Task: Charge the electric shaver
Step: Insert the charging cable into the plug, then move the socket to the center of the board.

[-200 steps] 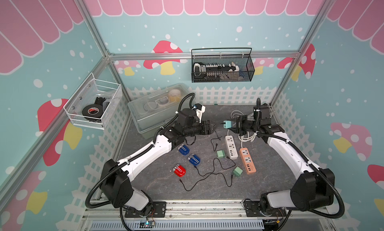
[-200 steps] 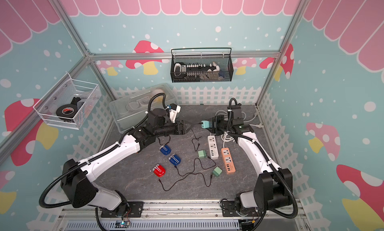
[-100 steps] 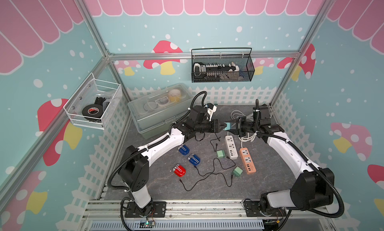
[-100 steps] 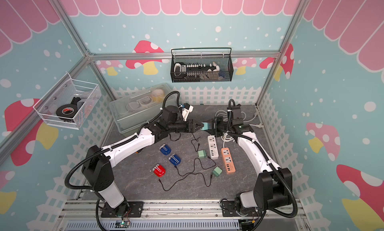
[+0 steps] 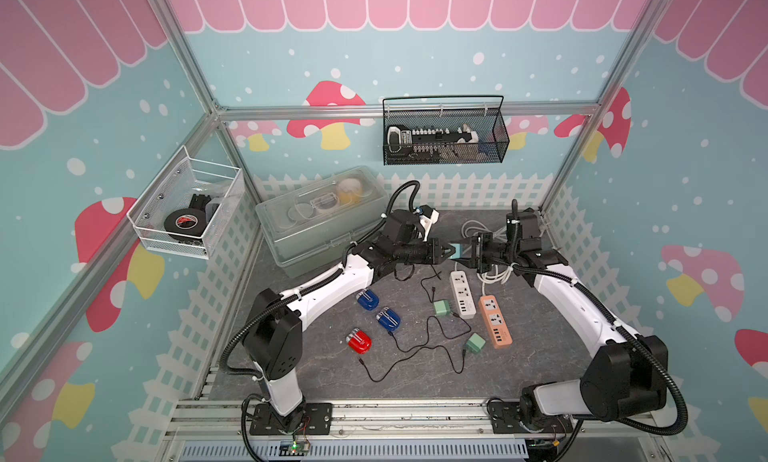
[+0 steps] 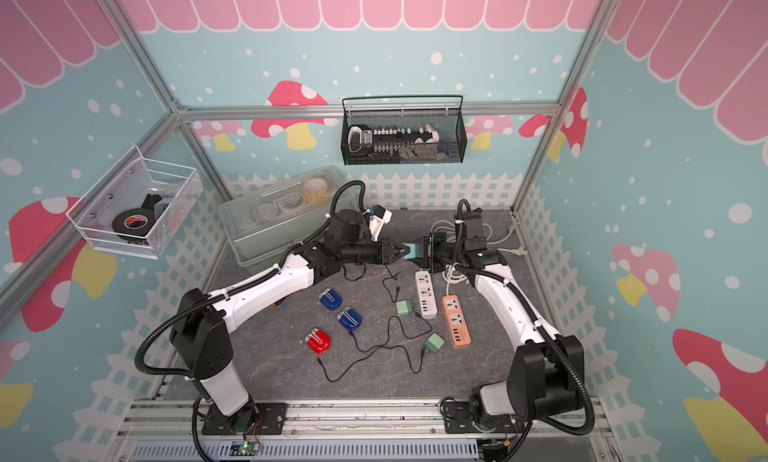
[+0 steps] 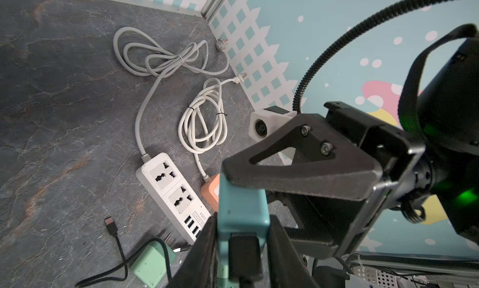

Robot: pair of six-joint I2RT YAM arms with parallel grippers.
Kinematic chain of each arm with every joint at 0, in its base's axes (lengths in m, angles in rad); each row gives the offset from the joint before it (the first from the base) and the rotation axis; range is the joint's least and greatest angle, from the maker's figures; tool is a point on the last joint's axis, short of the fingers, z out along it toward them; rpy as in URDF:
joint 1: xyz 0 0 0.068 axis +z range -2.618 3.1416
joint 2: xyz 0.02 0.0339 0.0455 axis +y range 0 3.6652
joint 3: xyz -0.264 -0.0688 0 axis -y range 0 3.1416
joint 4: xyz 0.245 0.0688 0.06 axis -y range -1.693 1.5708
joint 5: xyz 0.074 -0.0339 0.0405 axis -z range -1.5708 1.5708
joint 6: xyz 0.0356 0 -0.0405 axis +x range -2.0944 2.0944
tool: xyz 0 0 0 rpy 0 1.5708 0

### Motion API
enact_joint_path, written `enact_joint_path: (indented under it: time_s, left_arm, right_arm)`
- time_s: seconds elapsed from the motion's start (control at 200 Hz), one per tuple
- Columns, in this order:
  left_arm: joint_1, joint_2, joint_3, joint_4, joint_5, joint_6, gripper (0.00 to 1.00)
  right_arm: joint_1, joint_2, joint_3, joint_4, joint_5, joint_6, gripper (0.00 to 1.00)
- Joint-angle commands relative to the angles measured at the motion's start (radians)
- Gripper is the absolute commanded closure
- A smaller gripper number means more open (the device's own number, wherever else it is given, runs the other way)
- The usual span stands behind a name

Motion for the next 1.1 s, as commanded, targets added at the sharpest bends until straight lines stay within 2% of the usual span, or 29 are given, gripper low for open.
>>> enact_joint_path:
  time_s: [0.0,0.05,0.12,0.155,0.18,0.27,0.37,0.42,0.465,0.525,0.575,0.695,0.805,0.895,1.096]
  left_arm:
    - [-0.017,0.028,0.041,-0.030,-0.008,0.019,0.68]
    - [-0.020,0.029,0.043,-0.034,-0.012,0.021,0.70]
    - [-0.022,0.026,0.043,-0.036,-0.025,0.021,0.85]
    - [-0.022,0.023,0.043,-0.041,-0.038,0.018,0.90]
    - [-0.022,0.019,0.042,-0.043,-0.046,0.016,0.93]
    - [-0.020,0.001,0.044,-0.064,-0.089,0.000,1.00]
    - [-0.004,-0.025,0.042,-0.107,-0.126,-0.041,1.00]
    - [0.007,-0.033,0.041,-0.139,-0.137,-0.065,1.00]
    - [0.014,-0.035,0.049,-0.179,-0.142,-0.076,1.00]
    - [0.021,-0.032,0.064,-0.250,-0.147,-0.083,1.00]
    - [0.025,-0.034,0.065,-0.291,-0.156,-0.090,1.00]
    - [0.035,-0.038,0.073,-0.386,-0.172,-0.114,1.00]
    - [0.040,-0.041,0.076,-0.436,-0.183,-0.127,1.00]
    - [0.040,-0.034,0.092,-0.465,-0.190,-0.134,1.00]
    - [0.040,-0.014,0.129,-0.516,-0.212,-0.140,1.00]
  right_arm:
    - [-0.004,-0.019,-0.011,0.026,-0.002,0.027,1.00]
    - [-0.005,-0.022,-0.012,0.023,0.001,0.027,1.00]
    - [-0.005,-0.028,-0.017,0.021,0.005,0.027,1.00]
    - [-0.005,-0.029,-0.020,0.020,0.007,0.025,1.00]
    - [-0.005,-0.031,-0.022,0.015,0.009,0.021,0.94]
    - [-0.013,-0.040,-0.012,-0.047,0.047,-0.051,0.65]
    - [-0.064,-0.018,0.108,-0.374,0.187,-0.378,0.45]
    - [-0.087,0.009,0.186,-0.536,0.322,-0.571,0.39]
    - [-0.096,0.032,0.225,-0.657,0.447,-0.685,0.35]
    - [-0.101,0.050,0.211,-0.689,0.549,-0.751,0.36]
    - [-0.103,0.068,0.174,-0.675,0.590,-0.777,0.41]
    - [-0.102,0.154,0.125,-0.615,0.572,-0.760,0.57]
    - [-0.102,0.223,0.107,-0.561,0.563,-0.656,0.64]
    - [-0.096,0.268,0.128,-0.520,0.567,-0.605,0.68]
    - [-0.073,0.388,0.192,-0.527,0.578,-0.502,0.68]
